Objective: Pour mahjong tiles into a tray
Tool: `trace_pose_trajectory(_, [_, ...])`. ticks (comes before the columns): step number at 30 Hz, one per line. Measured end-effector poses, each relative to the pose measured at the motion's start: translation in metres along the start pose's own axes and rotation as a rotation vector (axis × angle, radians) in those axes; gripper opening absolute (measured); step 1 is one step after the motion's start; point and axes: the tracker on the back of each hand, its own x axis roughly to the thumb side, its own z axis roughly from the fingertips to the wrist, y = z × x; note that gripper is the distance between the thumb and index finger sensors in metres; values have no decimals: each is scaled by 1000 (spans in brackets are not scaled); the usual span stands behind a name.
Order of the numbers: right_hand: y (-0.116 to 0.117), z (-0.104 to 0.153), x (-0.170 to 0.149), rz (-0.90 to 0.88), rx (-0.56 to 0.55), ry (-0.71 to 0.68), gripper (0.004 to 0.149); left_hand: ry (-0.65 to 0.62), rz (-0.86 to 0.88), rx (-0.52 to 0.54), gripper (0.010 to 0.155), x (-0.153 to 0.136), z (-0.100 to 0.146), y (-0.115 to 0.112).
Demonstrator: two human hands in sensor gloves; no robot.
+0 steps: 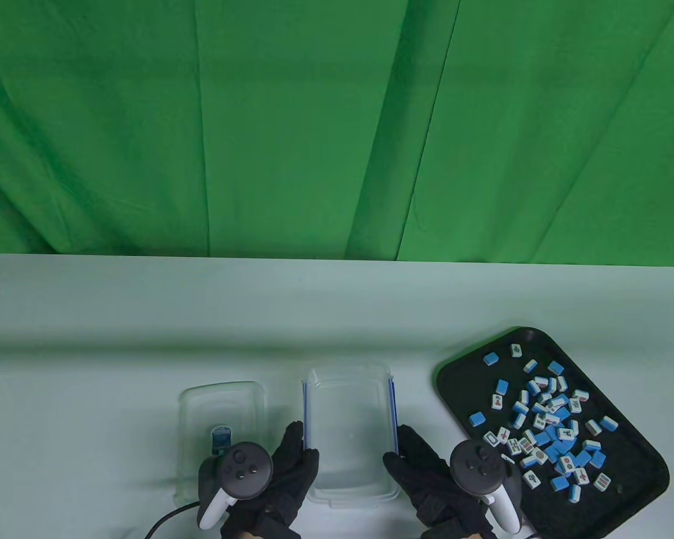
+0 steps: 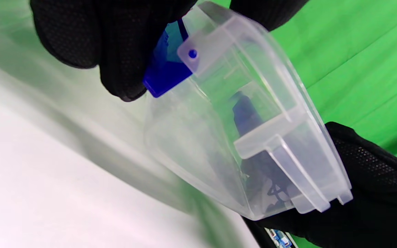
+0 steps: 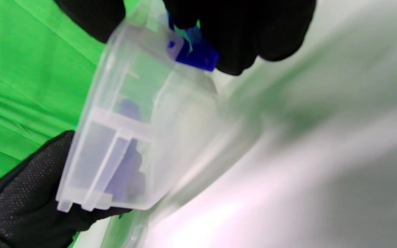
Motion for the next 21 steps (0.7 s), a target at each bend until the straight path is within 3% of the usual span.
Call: trace_pose_trajectory(21, [11,-8,-6,125,79,59,73,76,-110,-97,71,0,-3,-5])
